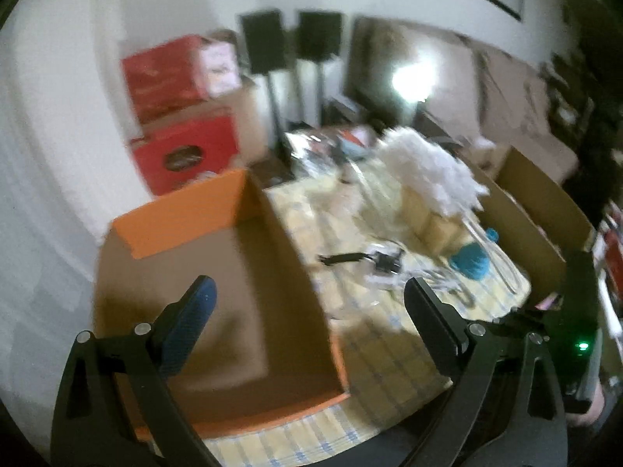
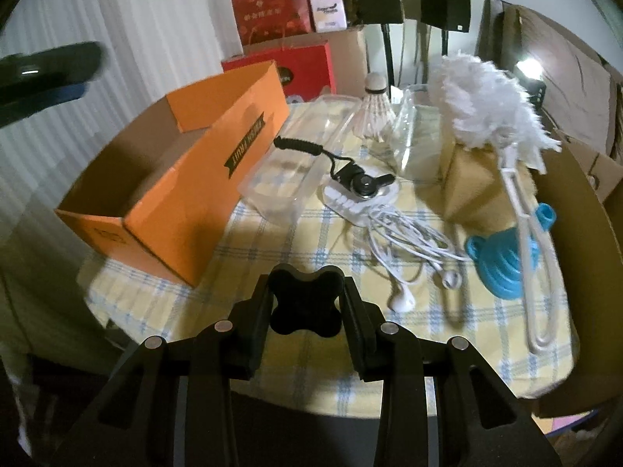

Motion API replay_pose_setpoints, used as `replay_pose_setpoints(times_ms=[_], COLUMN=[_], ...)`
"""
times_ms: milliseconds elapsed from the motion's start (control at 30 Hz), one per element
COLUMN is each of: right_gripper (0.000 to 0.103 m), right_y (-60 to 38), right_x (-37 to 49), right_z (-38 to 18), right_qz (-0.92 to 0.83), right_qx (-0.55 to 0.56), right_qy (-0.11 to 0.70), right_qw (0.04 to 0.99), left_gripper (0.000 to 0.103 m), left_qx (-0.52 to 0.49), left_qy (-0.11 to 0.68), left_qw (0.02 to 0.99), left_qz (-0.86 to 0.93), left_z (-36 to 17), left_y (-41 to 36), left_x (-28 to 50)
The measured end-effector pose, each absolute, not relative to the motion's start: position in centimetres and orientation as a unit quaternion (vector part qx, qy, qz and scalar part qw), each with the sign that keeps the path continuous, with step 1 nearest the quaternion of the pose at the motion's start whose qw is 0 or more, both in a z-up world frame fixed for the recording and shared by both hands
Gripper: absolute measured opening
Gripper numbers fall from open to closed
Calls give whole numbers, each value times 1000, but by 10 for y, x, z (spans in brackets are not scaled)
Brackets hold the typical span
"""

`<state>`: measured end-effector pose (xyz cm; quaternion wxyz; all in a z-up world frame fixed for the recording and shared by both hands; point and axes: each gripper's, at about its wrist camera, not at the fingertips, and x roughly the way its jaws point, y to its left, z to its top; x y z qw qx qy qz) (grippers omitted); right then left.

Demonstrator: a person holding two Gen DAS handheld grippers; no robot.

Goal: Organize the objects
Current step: 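Reach the right tool to the black cross-shaped knob and grasp it, then lift the black knob with the right tool while the left tool grasps the black lanyard cord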

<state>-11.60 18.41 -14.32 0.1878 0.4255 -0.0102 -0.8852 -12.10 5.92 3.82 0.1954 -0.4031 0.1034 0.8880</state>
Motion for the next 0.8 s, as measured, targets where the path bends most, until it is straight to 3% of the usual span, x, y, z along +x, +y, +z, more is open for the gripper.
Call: replay_pose_setpoints(times_ms=[133,300,533,700,800], right_gripper=[35,35,35,35,35], right_y=[196,208,223,233,239], right_x=[-103,-92,-88,-89,-90], right_z=[-130,-118,-112,-113,-114], right_qz=[-886,-891,-894,-895,-895], right_qx=[424,413,410,411,411], right_qy=[-20,-23,-32,-38,-43], right_qw=[187,187,178,170,167], left_gripper=[95,84,61,57,38], left_qx=[-451,-494,-517,-507,-508], left_qy=[148,211,285,361,392], left_qw=[229,236,259,275,285], left_qz=[850,810,765,733,712], left_z=[22,-4,-25,-38,-45], left_y=[81,104,128,144,152], left_x=[-148,-182,-208,-215,-217])
